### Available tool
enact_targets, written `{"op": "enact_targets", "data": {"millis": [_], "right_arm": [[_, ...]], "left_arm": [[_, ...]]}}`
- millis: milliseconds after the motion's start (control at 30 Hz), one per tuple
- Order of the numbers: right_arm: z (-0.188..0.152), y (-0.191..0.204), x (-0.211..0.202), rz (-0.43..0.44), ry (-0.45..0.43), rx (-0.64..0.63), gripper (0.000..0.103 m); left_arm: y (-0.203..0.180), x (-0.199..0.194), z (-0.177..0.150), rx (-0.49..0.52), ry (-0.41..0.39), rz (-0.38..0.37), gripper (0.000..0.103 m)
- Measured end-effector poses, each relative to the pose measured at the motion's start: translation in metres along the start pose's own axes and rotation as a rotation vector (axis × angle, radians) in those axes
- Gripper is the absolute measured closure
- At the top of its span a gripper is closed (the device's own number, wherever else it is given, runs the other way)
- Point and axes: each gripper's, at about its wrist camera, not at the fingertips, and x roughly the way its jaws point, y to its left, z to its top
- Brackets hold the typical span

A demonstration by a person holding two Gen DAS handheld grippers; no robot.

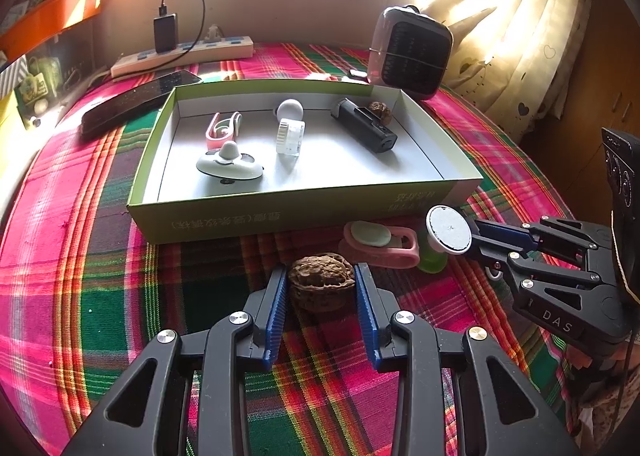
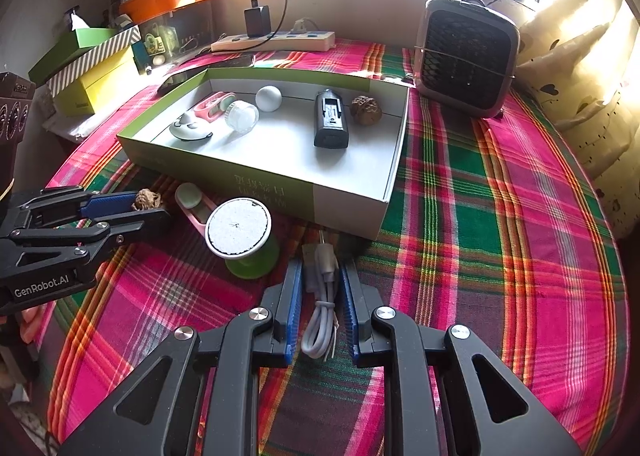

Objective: Organize objects
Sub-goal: 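Grasp the white USB cable with the right gripper while the left holds the walnut, then carry the walnut and white cable over the box with both grippers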

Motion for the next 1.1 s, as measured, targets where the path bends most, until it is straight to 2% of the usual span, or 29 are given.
{"op": "enact_targets", "data": {"millis": [600, 1100], "right_arm": [[-0.002, -0.002, -0.013, 0.028, -0.022, 0.038, 0.083], [0.007, -0.003, -0.029, 0.009, -0.044, 0.031, 0.083]], "left_arm": [[-0.005, -0.014, -0.001, 0.016, -0.026, 0.004, 0.072], [-0.013, -0.025, 0.007, 0.047, -0.047, 0.003, 0.072]]}}
